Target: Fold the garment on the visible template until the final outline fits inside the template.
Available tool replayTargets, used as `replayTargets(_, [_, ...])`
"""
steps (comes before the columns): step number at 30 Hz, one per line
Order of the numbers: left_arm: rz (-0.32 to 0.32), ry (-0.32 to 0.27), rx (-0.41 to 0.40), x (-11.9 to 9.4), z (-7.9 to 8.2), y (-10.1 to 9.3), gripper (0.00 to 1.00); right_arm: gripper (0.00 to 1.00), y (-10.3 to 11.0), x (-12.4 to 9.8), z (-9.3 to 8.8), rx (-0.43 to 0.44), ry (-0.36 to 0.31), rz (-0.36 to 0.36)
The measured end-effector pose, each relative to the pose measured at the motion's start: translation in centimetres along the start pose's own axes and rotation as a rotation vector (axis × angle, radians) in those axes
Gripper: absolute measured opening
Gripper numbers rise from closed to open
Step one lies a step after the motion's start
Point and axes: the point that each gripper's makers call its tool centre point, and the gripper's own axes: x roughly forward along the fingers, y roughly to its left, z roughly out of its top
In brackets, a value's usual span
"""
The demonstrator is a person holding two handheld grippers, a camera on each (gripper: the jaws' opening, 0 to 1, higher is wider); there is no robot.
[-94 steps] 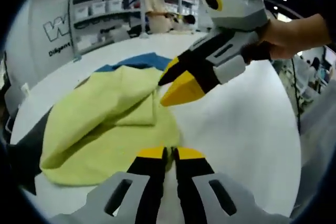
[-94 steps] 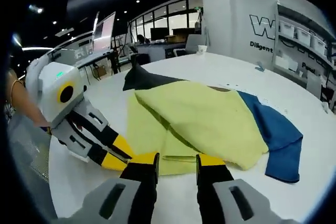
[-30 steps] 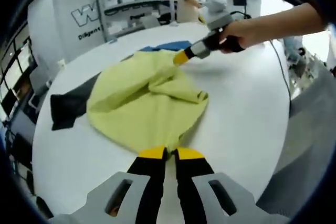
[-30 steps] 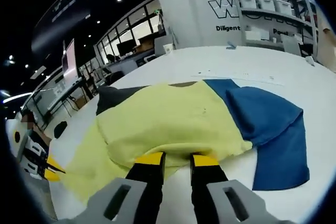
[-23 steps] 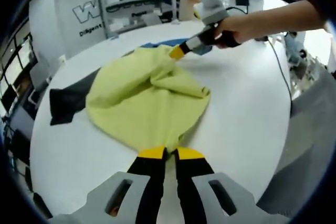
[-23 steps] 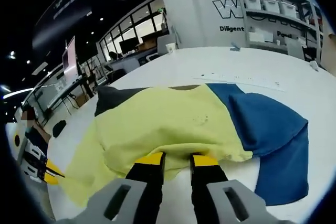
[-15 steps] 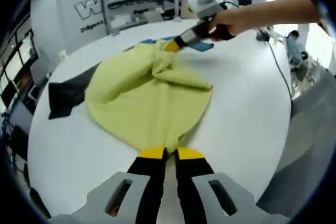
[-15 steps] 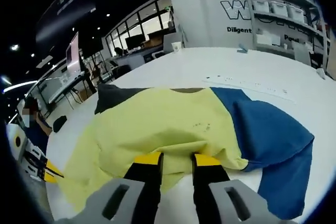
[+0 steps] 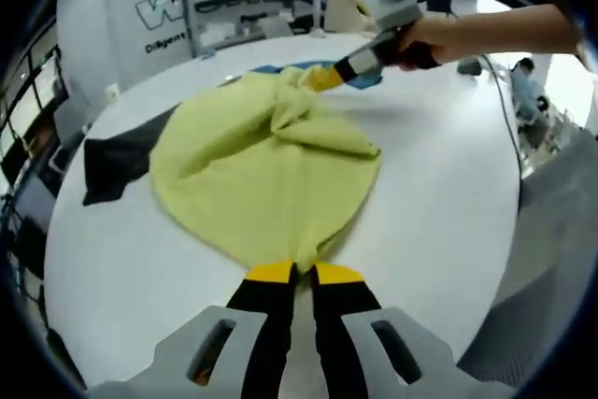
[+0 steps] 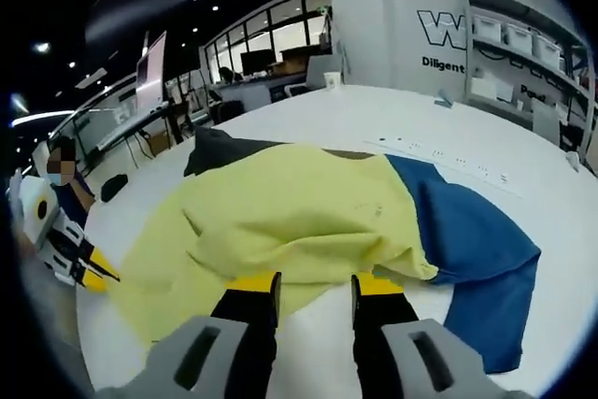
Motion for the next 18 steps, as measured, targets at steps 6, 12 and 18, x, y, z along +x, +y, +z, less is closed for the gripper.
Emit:
replayTargets(6, [0.003,-0.004,0.000,0.0,-0.1,0.0,0.03,0.22,0.3,0.4,-1.3,0.018,0.030,0.003])
replayTargets(12, [0.006,-0.002,0.001,0.0,-0.2,0.2,0.03,0.18,0.4,1.4,-1.1,-0.028,0.038,-0.014])
replayTargets(18, [0.008,-0.003,0.004,0.0,-0.3,0.2,0.03,0.00,0.2,1.5,-1.0,-0.044,0.033,-0.065])
